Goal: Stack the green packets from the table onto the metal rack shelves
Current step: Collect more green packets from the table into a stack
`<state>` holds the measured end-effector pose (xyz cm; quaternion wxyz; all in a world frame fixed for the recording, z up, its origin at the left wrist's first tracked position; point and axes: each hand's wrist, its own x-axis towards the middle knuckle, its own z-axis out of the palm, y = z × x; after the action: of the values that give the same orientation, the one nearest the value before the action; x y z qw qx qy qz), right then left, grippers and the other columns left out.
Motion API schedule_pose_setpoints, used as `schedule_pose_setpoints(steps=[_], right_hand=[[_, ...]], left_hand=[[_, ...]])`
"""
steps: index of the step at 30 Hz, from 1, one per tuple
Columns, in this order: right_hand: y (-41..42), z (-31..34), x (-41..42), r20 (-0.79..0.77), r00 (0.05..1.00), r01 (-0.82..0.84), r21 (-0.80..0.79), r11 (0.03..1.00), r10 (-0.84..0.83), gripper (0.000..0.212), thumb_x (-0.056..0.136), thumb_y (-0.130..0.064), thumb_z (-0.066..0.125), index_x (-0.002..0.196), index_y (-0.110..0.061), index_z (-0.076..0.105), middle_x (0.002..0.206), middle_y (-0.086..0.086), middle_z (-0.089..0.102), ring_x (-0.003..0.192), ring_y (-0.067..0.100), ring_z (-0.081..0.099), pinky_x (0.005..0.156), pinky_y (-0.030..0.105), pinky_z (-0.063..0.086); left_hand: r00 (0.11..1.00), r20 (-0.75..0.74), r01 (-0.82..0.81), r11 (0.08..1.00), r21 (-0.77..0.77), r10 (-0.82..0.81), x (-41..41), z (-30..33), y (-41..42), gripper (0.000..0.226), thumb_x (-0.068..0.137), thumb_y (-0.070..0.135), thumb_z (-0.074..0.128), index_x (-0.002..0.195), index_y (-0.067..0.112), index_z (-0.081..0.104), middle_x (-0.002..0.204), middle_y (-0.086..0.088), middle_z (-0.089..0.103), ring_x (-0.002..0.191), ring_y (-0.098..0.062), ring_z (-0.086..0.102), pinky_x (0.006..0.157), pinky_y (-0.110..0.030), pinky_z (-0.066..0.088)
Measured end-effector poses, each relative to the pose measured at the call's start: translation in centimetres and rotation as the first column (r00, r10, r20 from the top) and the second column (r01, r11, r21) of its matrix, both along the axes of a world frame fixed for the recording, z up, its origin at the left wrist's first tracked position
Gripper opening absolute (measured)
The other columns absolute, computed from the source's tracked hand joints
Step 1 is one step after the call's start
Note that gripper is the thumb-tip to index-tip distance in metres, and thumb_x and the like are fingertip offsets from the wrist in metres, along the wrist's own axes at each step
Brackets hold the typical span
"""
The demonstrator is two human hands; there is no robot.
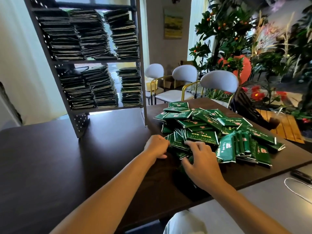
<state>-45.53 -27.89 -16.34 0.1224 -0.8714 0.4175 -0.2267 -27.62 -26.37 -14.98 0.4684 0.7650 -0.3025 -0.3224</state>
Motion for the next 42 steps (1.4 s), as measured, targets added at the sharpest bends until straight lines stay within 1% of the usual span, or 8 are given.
schedule_pose_setpoints(steps=[5, 13, 19, 24, 28, 32, 35, 42], right_hand=[[2.8, 0.0, 2.0, -0.278, 0.958, -0.039, 0.104, 0.994, 0.067, 0.08, 0.091, -0.062, 0.051, 0.157, -0.035, 0.014, 0.16, 0.004, 0.022, 0.151, 0.027, 0.017, 0.121, 0.057, 0.016], [4.0, -1.3, 5.8, 0.145, 0.921, -0.388, 0.233, 0.892, 0.362, 0.086, 0.088, -0.035, 0.071, 0.156, -0.04, 0.019, 0.153, -0.004, 0.023, 0.139, 0.021, 0.037, 0.113, 0.036, 0.039], [4.7, -0.6, 7.5, 0.281, 0.853, -0.508, 0.247, 0.825, 0.441, 0.073, 0.09, -0.037, 0.071, 0.152, -0.036, 0.033, 0.148, -0.008, 0.03, 0.131, 0.013, 0.043, 0.107, 0.03, 0.043], [4.2, 0.8, 7.0, -0.393, 0.919, -0.006, -0.05, 0.999, -0.014, 0.086, 0.089, -0.077, 0.042, 0.154, -0.023, 0.025, 0.15, 0.01, 0.034, 0.142, 0.032, 0.03, 0.113, 0.049, 0.03], [3.4, 1.6, 8.0, -0.457, 0.889, 0.052, 0.129, 0.99, 0.013, 0.098, 0.079, -0.085, 0.049, 0.15, -0.02, 0.03, 0.148, 0.012, 0.038, 0.141, 0.034, 0.032, 0.112, 0.051, 0.031], [2.5, 2.2, 9.7, -0.096, 0.981, -0.11, 0.424, 0.899, 0.166, 0.054, 0.085, -0.031, 0.076, 0.126, -0.03, 0.04, 0.12, 0.006, 0.054, 0.1, 0.025, 0.062, 0.086, 0.045, 0.056], [2.3, 2.3, 10.7, 0.217, 0.954, -0.291, 0.513, 0.807, 0.206, 0.053, 0.086, 0.01, 0.06, 0.118, -0.03, 0.046, 0.103, 0.002, 0.05, 0.081, 0.022, 0.059, 0.065, 0.043, 0.055], [2.1, 3.2, 14.8, 0.668, 0.703, -0.57, 0.321, 0.756, 0.245, 0.045, 0.083, 0.016, 0.067, 0.107, -0.021, 0.06, 0.084, 0.002, 0.054, 0.072, 0.006, 0.055, 0.062, 0.017, 0.048]], left_hand=[[1.0, -0.003, 0.024, 0.996, -0.087, -0.024, 3.0, 2.0, 3.4, 0.009, 0.099, 0.017, 0.057, 0.092, 0.014, 0.063, 0.1, -0.014, 0.07, 0.075, -0.015, 0.067, 0.058, -0.023, 0.059], [0.985, -0.173, -0.011, 0.976, -0.219, -0.028, 7.8, 3.6, 10.7, 0.007, 0.097, 0.013, 0.059, 0.09, 0.011, 0.06, 0.101, -0.01, 0.068, 0.096, -0.023, 0.069, 0.09, -0.045, 0.059], [0.989, -0.08, -0.135, 0.979, -0.152, 0.124, 8.2, 0.0, 10.7, 0.056, 0.078, 0.002, 0.081, 0.124, 0.021, 0.054, 0.122, -0.013, 0.062, 0.104, -0.026, 0.066, 0.07, -0.035, 0.062], [0.972, -0.211, -0.146, 0.972, -0.184, 0.106, 10.2, 0.6, 12.0, 0.057, 0.08, -0.01, 0.069, 0.125, 0.023, 0.055, 0.114, -0.014, 0.064, 0.09, -0.021, 0.064, 0.06, -0.026, 0.055], [0.959, -0.249, -0.187, 0.965, -0.182, 0.139, 11.9, 0.7, 13.2, 0.055, 0.078, -0.014, 0.069, 0.122, 0.015, 0.055, 0.105, -0.011, 0.066, 0.085, -0.017, 0.063, 0.059, -0.023, 0.048], [0.931, -0.34, -0.235, 0.931, -0.281, 0.132, 12.8, 0.0, 13.6, 0.029, 0.081, -0.007, 0.072, 0.104, 0.009, 0.068, 0.089, -0.004, 0.077, 0.091, -0.022, 0.071, 0.082, -0.032, 0.055], [0.925, -0.352, -0.261, 0.912, -0.315, 0.143, 13.1, -0.5, 13.6, 0.014, 0.091, 0.007, 0.068, 0.103, 0.014, 0.07, 0.091, -0.005, 0.077, 0.09, -0.024, 0.071, 0.088, -0.042, 0.056], [0.919, -0.387, -0.052, 0.948, -0.314, -0.077, 11.6, 0.1, 12.4, 0.02, 0.099, 0.026, 0.059, 0.114, 0.014, 0.067, 0.107, -0.009, 0.074, 0.096, -0.024, 0.071, 0.088, -0.042, 0.056]])
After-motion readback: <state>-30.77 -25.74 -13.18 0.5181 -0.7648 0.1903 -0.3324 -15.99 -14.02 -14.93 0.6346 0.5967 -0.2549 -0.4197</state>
